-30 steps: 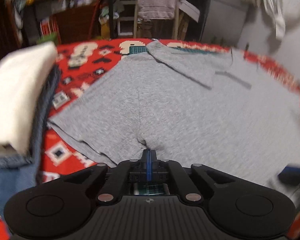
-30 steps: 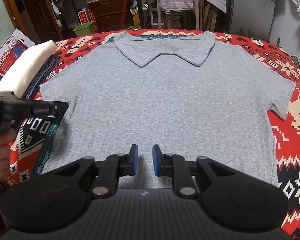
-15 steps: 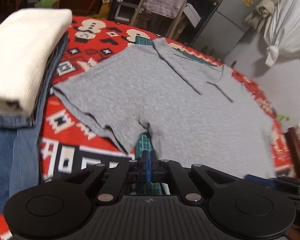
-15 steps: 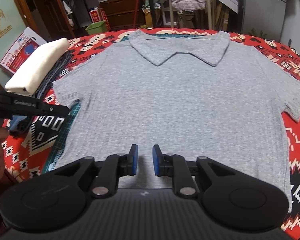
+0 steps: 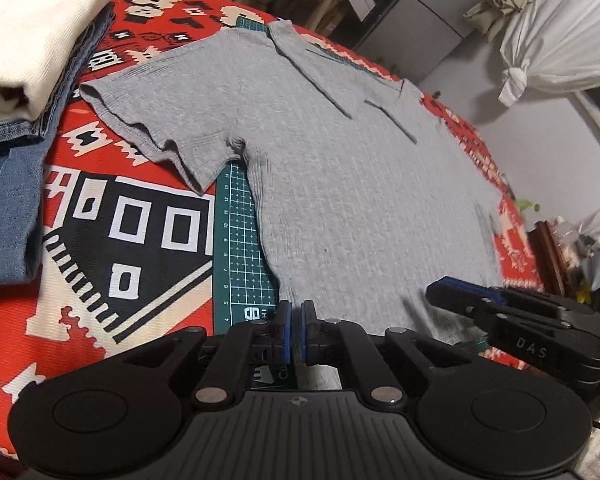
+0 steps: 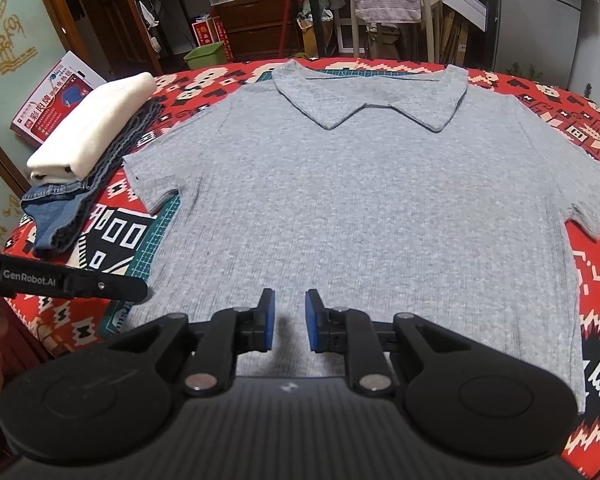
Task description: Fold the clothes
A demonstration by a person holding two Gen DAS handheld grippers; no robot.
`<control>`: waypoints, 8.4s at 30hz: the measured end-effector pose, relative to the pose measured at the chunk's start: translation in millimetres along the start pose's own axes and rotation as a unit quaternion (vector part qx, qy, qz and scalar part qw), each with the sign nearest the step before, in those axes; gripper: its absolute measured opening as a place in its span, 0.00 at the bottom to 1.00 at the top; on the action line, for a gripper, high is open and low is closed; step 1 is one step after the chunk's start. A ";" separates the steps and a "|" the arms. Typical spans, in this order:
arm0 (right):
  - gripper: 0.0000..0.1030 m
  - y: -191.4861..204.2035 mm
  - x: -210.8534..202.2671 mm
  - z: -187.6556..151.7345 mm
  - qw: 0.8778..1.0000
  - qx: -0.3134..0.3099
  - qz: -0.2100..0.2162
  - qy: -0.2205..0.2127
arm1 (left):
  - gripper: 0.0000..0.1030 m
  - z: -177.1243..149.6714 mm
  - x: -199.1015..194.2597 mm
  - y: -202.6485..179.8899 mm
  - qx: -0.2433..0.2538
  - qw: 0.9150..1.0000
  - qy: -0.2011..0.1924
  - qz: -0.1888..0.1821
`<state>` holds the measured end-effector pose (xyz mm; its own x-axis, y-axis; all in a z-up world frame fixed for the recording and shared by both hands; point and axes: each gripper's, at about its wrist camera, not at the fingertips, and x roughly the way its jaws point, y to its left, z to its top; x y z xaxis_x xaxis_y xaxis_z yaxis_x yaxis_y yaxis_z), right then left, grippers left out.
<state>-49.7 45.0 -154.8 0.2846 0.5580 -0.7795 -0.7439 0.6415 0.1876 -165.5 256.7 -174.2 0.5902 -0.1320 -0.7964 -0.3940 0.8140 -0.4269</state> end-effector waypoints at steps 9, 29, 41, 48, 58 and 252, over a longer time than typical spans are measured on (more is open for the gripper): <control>0.18 -8.3 -10.0 -6.0 1.000 0.006 -0.005 -0.010 | 0.02 -13.7 10.3 -41.8 0.128 0.984 0.005 0.126; 0.25 -150.9 -90.0 -51.2 0.985 0.126 -0.112 -0.030 | 0.23 -25.5 -12.8 -3.5 -0.012 0.999 0.026 0.032; 0.24 -173.5 -59.5 -61.7 0.982 0.124 -0.141 0.020 | 0.02 -22.5 -6.0 -16.5 0.015 0.996 0.045 0.077; 0.02 -173.6 -74.1 -60.0 0.979 0.135 -0.152 0.019 | 0.00 -21.7 -20.8 -14.7 0.017 0.994 0.044 0.097; 0.06 -181.7 -71.8 -66.4 0.977 0.152 -0.147 0.032 | 0.00 -31.0 -25.3 -4.1 0.007 0.997 0.041 0.071; 1.00 -104.9 -6.3 -51.7 0.988 0.041 -0.144 -0.034 | 1.00 -27.5 62.3 -100.6 0.124 0.969 -0.093 0.194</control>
<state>-4.7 -53.0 -200.5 0.5186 0.3784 -0.7667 -0.5753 0.8178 0.0145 -108.4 151.0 -192.7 0.5575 0.2960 -0.7756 -0.4430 0.8962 0.0236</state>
